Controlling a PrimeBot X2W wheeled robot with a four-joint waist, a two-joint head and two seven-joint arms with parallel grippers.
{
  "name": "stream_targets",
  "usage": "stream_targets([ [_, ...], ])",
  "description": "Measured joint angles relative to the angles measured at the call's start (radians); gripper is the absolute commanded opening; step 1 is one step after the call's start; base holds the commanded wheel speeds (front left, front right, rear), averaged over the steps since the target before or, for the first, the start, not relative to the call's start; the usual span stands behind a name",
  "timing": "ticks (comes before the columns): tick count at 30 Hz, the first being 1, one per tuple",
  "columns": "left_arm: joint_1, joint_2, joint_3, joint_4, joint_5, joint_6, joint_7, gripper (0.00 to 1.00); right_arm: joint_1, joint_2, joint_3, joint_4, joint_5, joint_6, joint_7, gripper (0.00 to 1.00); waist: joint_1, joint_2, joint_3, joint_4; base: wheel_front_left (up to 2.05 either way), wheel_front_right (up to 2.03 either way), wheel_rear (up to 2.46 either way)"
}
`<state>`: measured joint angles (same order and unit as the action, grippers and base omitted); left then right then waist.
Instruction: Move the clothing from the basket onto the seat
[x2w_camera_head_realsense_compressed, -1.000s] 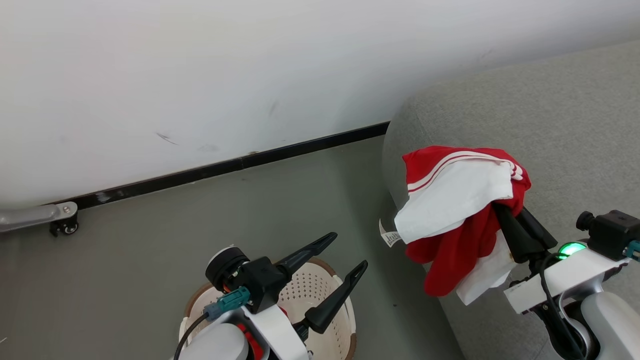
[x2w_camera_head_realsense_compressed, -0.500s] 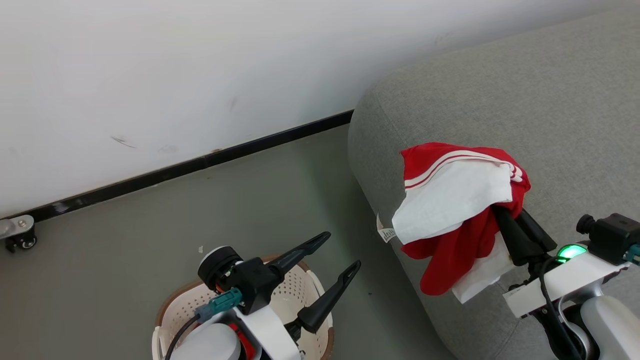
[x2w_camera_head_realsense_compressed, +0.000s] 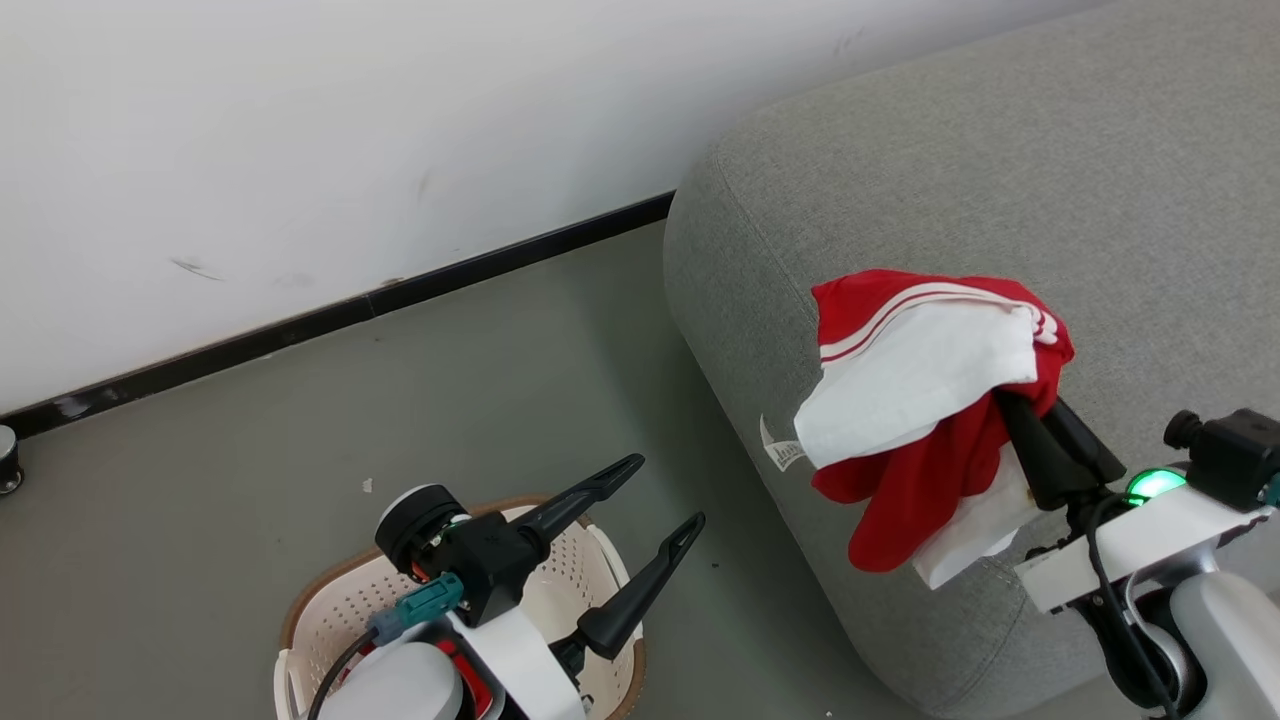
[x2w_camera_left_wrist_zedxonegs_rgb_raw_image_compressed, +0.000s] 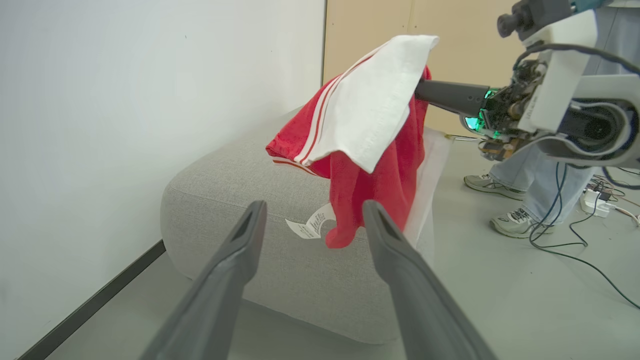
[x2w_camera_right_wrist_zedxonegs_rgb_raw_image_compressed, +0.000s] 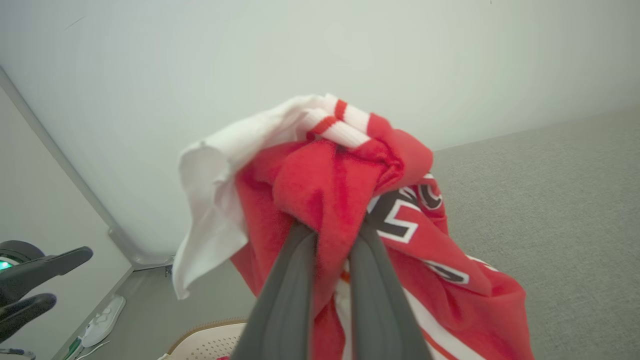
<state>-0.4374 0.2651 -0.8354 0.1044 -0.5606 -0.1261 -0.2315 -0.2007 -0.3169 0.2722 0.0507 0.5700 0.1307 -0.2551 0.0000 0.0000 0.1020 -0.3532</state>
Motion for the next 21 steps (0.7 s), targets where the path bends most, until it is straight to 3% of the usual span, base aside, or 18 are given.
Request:
stream_targets([
  [21,-0.002,0.024,-0.04,-0.063,0.008,0.0,0.001,1.0,-0.136,-0.029,-0.101,0.113,-0.007,0.0,0.0,0.0,0.0,0.0,0.071,0.012,0.0,0.0,0.0],
])
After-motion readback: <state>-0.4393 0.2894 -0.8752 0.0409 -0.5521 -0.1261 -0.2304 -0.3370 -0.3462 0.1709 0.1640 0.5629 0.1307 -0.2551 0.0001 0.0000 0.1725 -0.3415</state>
